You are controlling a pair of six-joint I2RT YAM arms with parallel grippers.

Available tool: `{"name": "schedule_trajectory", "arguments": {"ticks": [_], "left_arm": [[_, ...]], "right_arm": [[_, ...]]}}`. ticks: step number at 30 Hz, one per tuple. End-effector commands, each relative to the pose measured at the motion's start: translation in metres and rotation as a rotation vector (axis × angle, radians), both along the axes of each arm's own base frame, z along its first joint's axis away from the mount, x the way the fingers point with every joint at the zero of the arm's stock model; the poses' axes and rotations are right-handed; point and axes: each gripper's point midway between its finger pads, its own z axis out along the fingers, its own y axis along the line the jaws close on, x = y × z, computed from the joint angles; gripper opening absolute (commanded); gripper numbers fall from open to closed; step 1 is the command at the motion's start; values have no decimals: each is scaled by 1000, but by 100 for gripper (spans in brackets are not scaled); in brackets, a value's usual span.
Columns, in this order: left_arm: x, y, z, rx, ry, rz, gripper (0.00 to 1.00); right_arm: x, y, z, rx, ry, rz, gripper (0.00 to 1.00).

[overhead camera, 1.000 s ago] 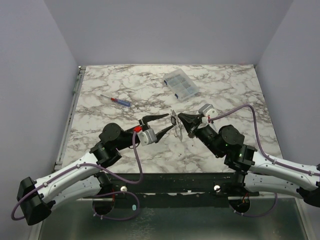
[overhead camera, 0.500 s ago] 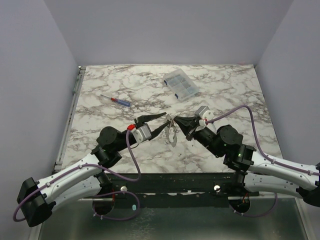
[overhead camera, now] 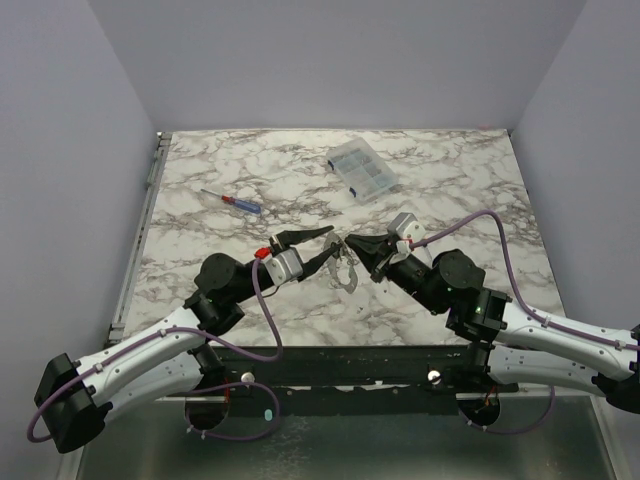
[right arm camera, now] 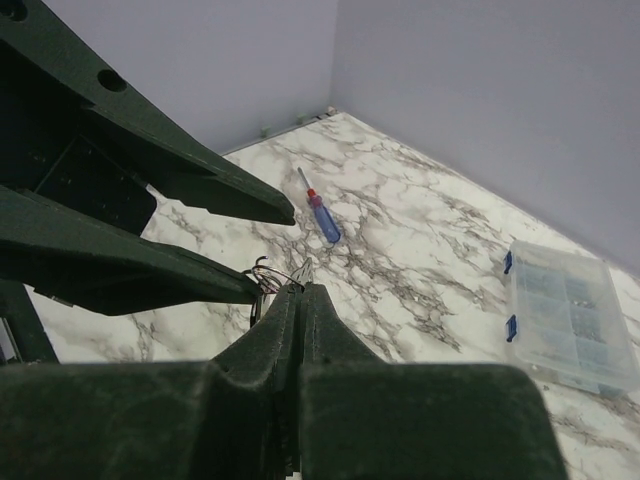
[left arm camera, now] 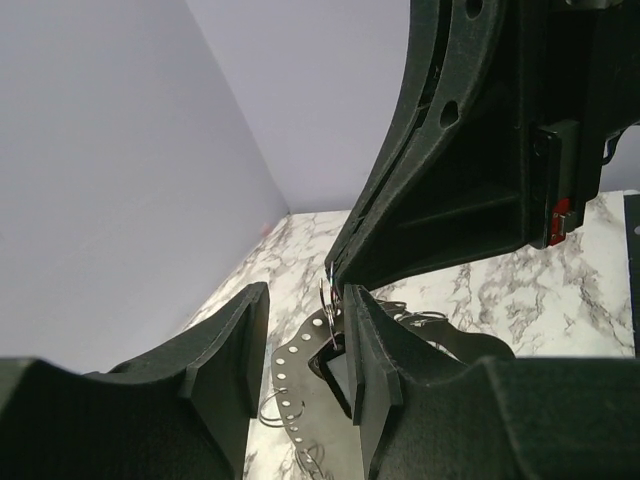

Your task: Put the keys on the keyring

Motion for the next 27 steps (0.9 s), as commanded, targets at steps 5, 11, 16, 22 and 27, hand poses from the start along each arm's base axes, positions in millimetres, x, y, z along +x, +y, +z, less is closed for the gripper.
{"name": "schedule_trajectory", "arguments": {"ticks": [5,11,16,22,27], "left_arm": [[0,-3,0,-10,11,-20,33],[-1,-3,-1,-7,11,-25,28],[-1,-4,-3,-3,16,-28,24],[0,-5,-3,-5,27,-30,0],[1,-10,-6,25,34,-58,0]], "right_arm": [[-9,3,24,42,-34,58,1],[-10,2,29,56,-36,61,1],[-9,2,31,63,-37,55,1],[-12,5,33,69,-42,78,1],[-17,11,24,32,-25,117,1]]}}
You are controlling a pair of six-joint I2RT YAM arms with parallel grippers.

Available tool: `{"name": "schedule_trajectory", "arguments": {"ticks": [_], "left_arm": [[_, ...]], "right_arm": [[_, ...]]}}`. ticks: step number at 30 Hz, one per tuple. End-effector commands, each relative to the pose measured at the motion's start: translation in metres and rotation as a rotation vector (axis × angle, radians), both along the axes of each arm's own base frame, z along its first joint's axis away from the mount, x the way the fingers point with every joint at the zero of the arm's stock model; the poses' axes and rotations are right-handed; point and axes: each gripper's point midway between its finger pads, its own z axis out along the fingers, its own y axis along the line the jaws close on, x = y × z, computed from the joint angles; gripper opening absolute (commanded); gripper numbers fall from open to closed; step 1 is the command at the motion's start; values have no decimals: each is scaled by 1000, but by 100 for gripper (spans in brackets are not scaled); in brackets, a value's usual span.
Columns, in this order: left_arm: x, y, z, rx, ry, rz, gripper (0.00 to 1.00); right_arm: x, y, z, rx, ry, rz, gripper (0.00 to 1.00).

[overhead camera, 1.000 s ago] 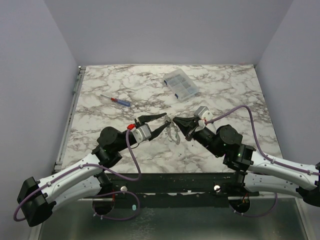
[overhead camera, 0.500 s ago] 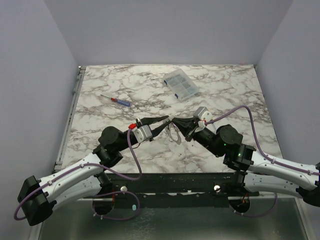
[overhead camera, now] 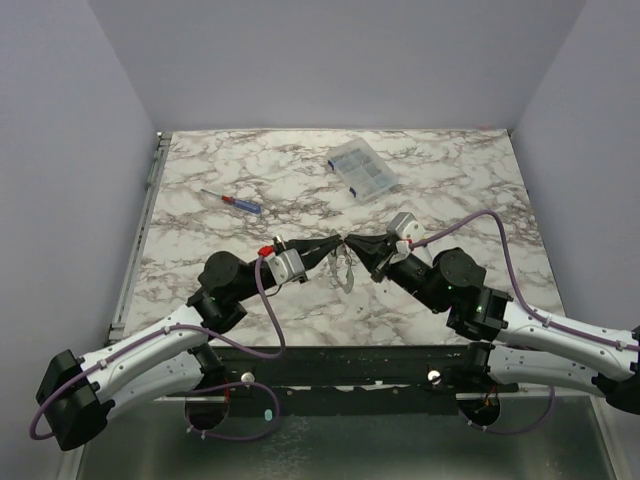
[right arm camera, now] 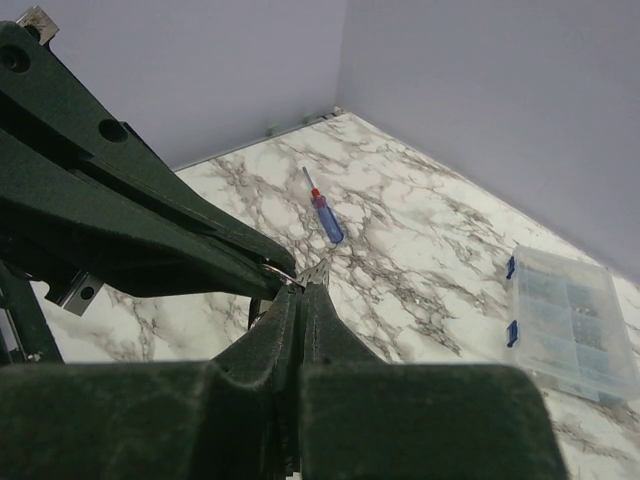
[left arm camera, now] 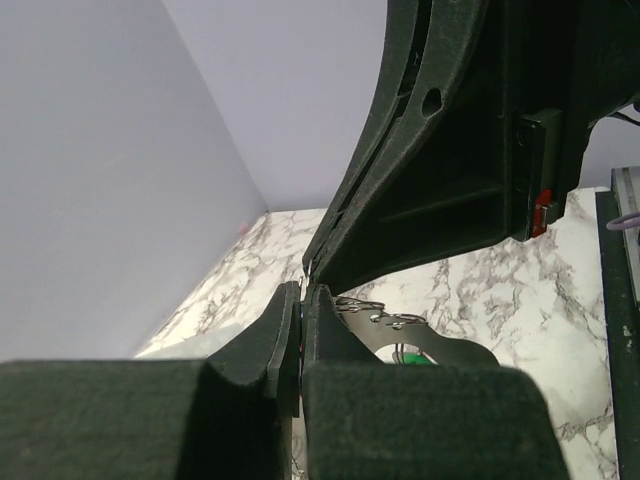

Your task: Put the keys on the keyring

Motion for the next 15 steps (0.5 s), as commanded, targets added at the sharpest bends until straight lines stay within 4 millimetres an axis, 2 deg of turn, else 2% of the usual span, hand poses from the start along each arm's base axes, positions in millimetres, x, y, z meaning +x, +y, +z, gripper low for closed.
{"name": "schedule_trajectory", "arguments": {"ticks": [1,5,11,15], "left_arm": [[1,-5,0,26,9,-37,0],[6,-6,0,43,27,-34,0],[9,-6,-2,56,42,-35,0],[11,-5,-1,52,42,-24,0]], "right_arm": [[-14,8,18,19,-17,87,1],[-11,3,16,-15,-17,64,3],[-7,2,-3,-131,-5,48,23],[-7,0,-13,-174,13,43,33]]}}
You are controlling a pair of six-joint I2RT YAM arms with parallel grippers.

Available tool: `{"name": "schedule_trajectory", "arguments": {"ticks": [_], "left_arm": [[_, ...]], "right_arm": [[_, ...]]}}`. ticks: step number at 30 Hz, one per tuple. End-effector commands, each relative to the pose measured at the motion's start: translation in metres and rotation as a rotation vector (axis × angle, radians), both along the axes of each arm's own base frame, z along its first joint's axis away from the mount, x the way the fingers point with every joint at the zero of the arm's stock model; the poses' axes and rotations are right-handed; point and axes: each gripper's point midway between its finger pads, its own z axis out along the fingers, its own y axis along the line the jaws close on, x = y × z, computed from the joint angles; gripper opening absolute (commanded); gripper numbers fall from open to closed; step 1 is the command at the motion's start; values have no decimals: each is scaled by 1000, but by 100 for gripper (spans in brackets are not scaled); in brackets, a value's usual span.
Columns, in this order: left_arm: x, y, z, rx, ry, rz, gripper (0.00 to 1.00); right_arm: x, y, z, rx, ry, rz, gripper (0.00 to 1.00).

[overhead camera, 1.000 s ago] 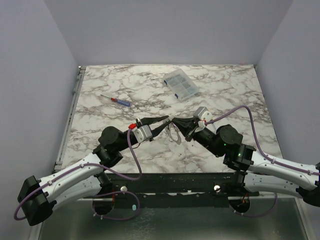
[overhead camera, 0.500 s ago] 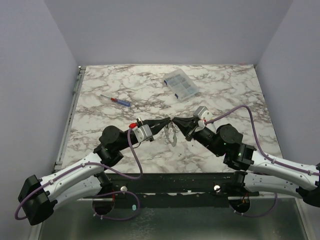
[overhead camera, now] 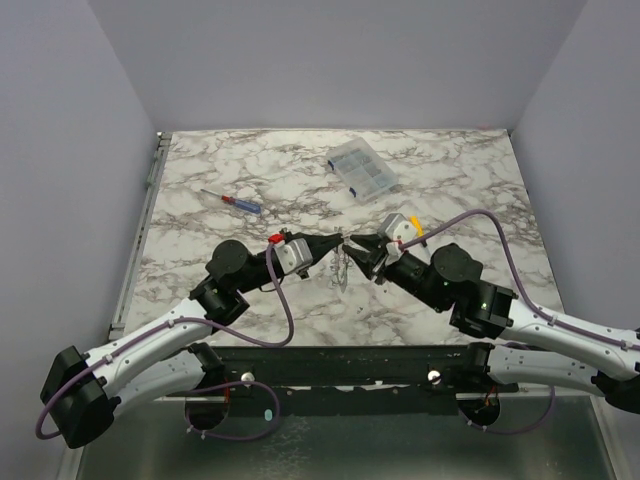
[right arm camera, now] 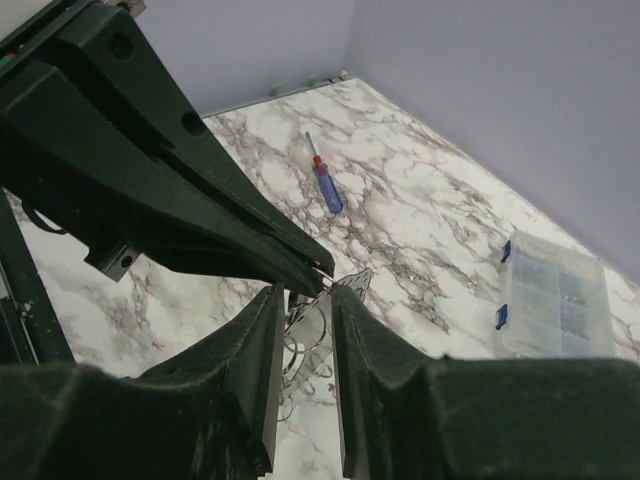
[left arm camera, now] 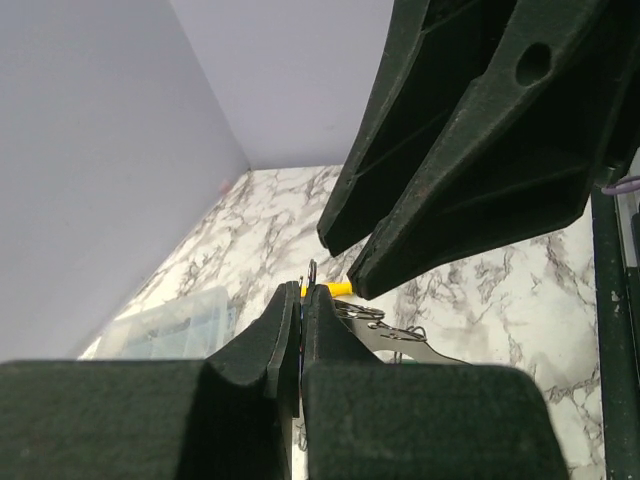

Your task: Put the keys on the keyring

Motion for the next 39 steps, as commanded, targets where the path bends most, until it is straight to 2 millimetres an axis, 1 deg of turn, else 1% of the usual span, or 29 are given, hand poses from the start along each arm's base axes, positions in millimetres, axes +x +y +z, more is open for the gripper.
{"name": "schedule_trajectory", "arguments": {"ticks": [1,4,6,8,9,13,16,19,21,22,26,32,39], "left_arm": [[-1,2,16,-27,-23,-2,0],[-1,2,17,-28,-26,-1,0],[-1,2,17,-24,-25,-3,0],[-3,1,16,-18,-27,-14,0],[-4,0,15,-11,-29,-22,0],[-12,-5,8,29,-40,-82,0],[-20,-11,3,49,-30,-140,0],[-29,-17,-1,63,-17,-209,0],[-33,-18,0,64,-19,-232,0],[-35,-18,0,63,-21,-238,0],[-41,-19,0,65,-27,-266,0],[-51,-23,-2,74,-22,-329,0],[-56,-26,-6,85,-9,-364,0]], "right_arm": [[-7,1,-5,-53,13,34,36],[-9,-2,-6,-71,7,43,45],[-12,-7,-10,-132,-9,56,49],[-16,-11,-10,-190,-43,80,53],[-19,-15,-15,-240,-55,103,55],[-36,-20,-20,-360,-87,214,58],[-37,-25,-25,-434,-98,230,58],[-39,-28,-35,-527,-87,259,57],[-37,-29,-37,-568,-79,263,55],[-37,-30,-33,-572,-83,259,54],[-39,-30,-30,-570,-88,271,52],[-36,-30,-40,-606,-81,266,46],[-30,-28,-39,-627,-93,250,42]]}}
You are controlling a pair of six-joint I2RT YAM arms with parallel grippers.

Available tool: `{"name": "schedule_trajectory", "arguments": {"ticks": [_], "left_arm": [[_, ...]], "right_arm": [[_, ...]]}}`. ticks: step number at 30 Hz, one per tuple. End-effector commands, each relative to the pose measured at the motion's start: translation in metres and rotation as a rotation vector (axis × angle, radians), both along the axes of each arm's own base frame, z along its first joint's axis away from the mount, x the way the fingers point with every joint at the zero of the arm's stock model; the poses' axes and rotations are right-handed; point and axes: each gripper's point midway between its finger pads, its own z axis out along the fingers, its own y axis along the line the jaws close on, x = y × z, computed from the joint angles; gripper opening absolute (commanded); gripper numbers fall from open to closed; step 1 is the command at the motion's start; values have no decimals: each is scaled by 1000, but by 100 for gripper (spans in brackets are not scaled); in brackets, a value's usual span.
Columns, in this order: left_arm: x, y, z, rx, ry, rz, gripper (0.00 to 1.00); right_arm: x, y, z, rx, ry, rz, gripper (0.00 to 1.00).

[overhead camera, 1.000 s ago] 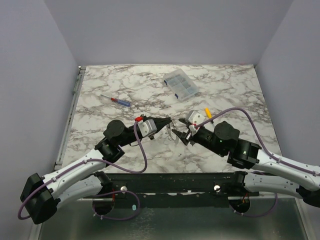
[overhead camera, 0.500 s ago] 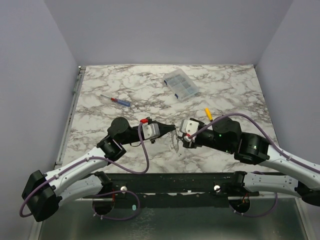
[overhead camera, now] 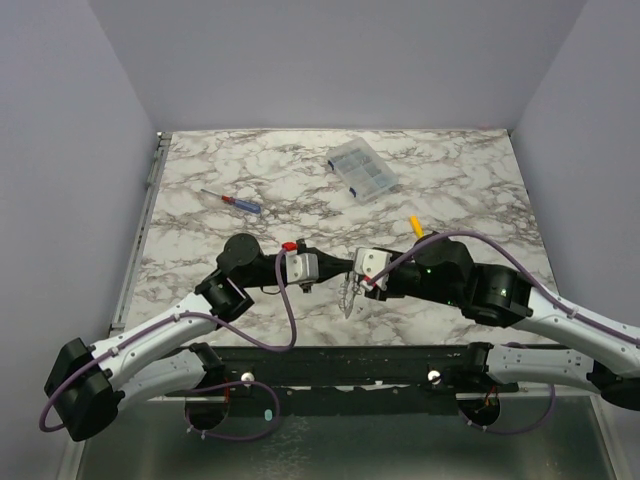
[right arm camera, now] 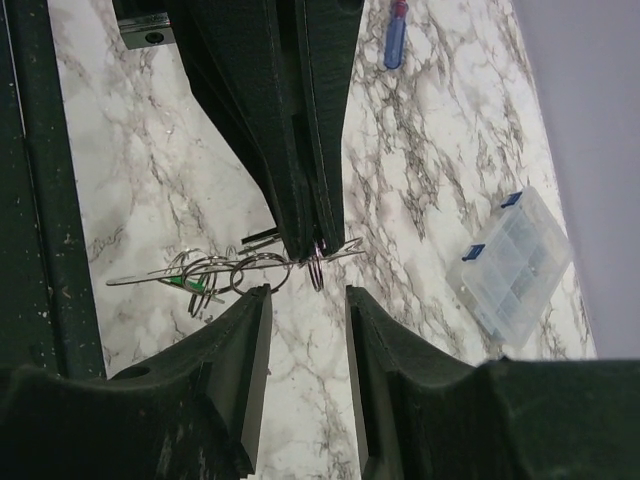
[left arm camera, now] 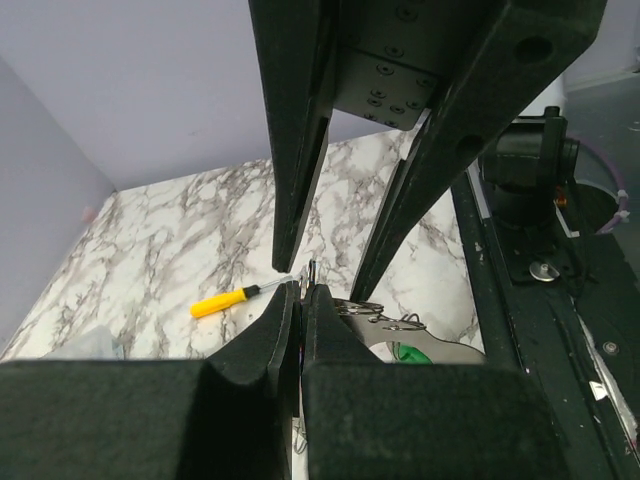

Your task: Put the keys on the keyring

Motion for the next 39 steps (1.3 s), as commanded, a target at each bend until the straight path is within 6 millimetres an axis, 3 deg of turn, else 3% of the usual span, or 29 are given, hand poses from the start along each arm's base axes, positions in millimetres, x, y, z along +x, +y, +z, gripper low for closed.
{"name": "schedule_trajectory", "arguments": {"ticks": [1,12,27,33,39], "left_arm": [[-12,-4,20,-36,-38,-69,0],[-12,-7,13,-19,-26,-74,0],[-15,-9,8,3,-29,-81,0],[-16,-9,9,2,-35,-80,0],[-17,-9,8,8,-38,-82,0]], "right_arm": [[1,1,7,-12,-23,7,42],[4,5,12,-9,-29,6,32],[8,3,2,-40,-36,-11,21],[10,5,-11,-73,-24,-17,25],[10,7,-10,-65,-24,-13,26]]}}
